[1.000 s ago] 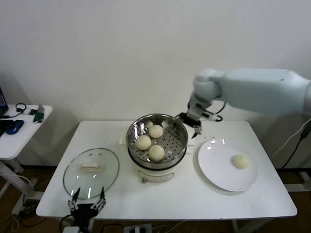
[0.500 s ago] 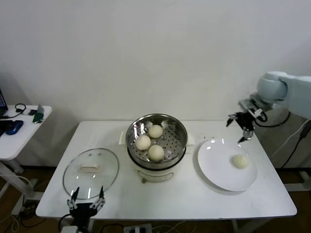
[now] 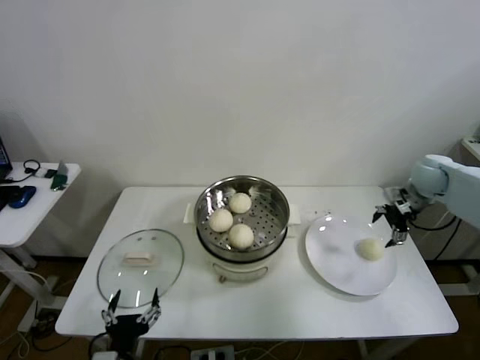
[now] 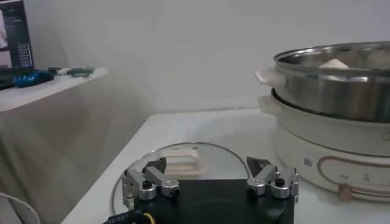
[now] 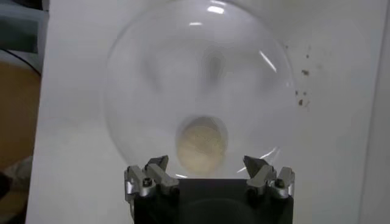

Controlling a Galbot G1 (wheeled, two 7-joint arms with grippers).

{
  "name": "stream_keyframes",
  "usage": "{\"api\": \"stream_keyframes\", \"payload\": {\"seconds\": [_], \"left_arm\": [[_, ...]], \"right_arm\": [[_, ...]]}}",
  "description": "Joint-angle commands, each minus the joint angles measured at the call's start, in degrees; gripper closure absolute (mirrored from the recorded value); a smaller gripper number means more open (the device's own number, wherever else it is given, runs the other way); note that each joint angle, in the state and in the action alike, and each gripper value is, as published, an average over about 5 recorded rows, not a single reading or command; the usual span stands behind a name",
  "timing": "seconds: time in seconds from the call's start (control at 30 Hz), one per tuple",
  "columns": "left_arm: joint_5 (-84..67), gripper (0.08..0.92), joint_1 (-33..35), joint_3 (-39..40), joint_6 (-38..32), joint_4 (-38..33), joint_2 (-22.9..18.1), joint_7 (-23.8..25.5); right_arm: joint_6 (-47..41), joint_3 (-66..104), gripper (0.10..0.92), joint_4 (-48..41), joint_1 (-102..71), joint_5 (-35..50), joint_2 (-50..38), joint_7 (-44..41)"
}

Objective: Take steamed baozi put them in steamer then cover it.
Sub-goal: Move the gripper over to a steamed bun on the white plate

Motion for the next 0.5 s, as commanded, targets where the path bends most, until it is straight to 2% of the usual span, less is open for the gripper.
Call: {"api": "stream_keyframes", "payload": {"seconds": [0.03,0.5], "left_arm": [[0.1,0.177,0.8,0.0,-0.5,-0.2,0.0,0.0],[0.1,0.177,1.1,0.0,-0.6,-0.4,0.0,-0.2]], "right_arm": [[-0.2,14.7,0.203,-9.7,-15.9,-5.8,3.8,2.0],[-0.3,15.4,0.203,-12.6,-16.8,-7.7,7.0,2.1]]}}
